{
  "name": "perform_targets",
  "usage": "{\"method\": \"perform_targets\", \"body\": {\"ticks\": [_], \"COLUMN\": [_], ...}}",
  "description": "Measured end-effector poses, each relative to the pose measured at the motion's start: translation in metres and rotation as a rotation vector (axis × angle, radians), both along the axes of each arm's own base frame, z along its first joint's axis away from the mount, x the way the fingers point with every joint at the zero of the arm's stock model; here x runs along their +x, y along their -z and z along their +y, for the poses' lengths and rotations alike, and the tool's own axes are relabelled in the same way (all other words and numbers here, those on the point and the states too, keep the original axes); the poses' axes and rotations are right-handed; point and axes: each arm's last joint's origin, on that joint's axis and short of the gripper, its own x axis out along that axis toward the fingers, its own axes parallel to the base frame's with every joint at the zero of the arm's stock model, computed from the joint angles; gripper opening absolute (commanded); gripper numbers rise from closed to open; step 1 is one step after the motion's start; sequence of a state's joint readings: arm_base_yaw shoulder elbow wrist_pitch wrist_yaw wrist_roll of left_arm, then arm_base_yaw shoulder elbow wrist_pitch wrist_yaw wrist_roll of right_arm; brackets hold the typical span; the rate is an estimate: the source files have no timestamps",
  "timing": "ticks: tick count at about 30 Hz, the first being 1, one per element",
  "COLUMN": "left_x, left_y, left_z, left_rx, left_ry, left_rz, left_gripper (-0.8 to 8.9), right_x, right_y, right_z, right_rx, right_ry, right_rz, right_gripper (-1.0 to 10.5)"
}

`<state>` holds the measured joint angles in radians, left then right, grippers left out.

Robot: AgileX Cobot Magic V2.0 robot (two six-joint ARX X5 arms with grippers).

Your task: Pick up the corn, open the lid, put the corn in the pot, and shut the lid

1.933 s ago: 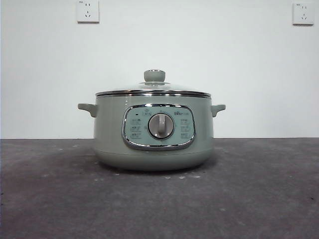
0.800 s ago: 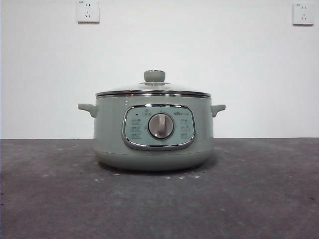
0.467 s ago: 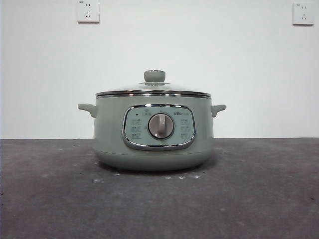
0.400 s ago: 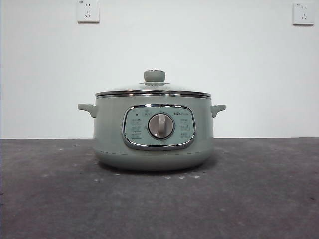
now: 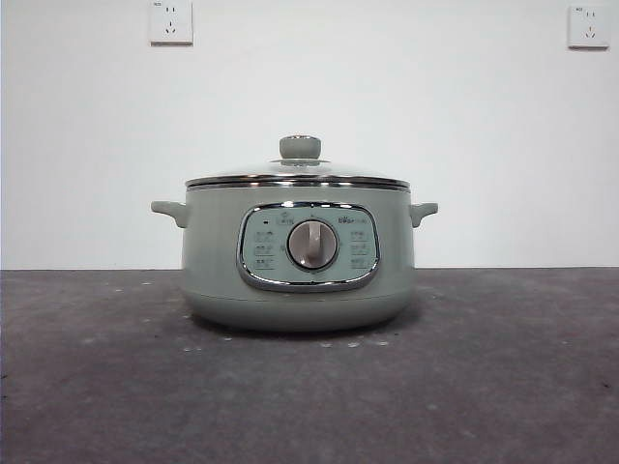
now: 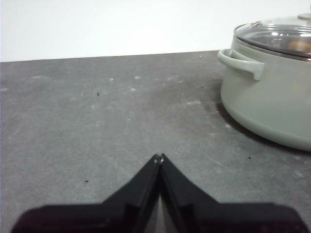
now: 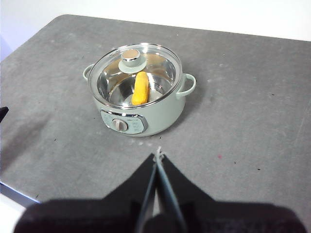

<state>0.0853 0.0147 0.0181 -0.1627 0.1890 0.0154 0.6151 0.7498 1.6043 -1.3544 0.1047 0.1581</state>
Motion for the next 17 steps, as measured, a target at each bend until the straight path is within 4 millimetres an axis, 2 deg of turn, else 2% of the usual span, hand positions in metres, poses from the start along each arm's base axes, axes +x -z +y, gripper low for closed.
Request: {"method": "perform_targets", "body": {"ticks": [17], "left_x": [0.0023], "left_y": [0.0037], "left_z": [0.0002], "left_rx": [-0.005], "left_ry": [0.0], "left_rz": [0.048], "left_gripper": [-0.03], "right_x": [0.0], "right_y": [0.0], "right_z": [0.0], "right_rx": [0.0], "right_ry": [0.0], "right_rz": [0.0], "right_gripper": [0.0]}}
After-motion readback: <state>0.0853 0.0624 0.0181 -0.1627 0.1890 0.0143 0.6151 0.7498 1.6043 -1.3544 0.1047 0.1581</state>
